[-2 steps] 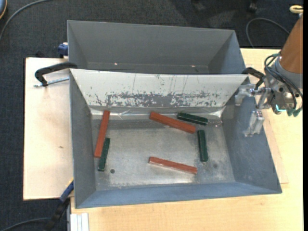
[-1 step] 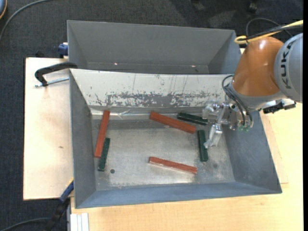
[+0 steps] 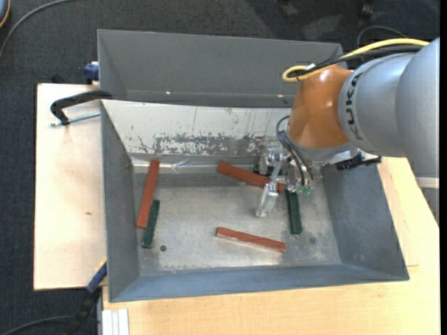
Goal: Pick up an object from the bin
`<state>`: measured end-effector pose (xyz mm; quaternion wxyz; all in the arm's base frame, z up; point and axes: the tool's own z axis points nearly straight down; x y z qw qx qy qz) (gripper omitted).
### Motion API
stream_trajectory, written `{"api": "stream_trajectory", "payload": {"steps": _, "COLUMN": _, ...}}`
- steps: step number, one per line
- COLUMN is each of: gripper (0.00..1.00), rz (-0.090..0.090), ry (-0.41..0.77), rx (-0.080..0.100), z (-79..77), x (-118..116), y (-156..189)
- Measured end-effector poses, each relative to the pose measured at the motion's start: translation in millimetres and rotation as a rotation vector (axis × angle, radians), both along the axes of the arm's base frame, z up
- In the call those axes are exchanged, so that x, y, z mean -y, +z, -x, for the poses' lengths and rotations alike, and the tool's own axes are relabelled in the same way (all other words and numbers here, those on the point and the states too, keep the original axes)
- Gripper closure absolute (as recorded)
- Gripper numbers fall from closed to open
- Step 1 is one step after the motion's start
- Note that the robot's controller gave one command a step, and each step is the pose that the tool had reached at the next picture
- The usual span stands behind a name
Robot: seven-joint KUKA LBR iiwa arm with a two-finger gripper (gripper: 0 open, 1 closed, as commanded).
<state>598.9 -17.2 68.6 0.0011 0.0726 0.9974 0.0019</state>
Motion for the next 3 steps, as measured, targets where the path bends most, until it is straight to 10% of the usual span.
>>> {"api": "stream_trajectory", "payload": {"steps": 1, "gripper": 1.00, "rz": 0.003, "ry": -0.006, "rx": 0.006, "z": -0.9, "x": 5, "y": 4}}
{"api": "stream_trajectory", "payload": {"steps": 2, "gripper": 1.00, "rz": 0.003, "ry": -0.071, "rx": 0.011, "z": 23.8, "x": 12, "y": 121}}
{"api": "stream_trajectory", "payload": {"steps": 3, "gripper": 1.00, "rz": 0.003, "ry": -0.070, "rx": 0.007, "z": 28.7, "x": 12, "y": 144}}
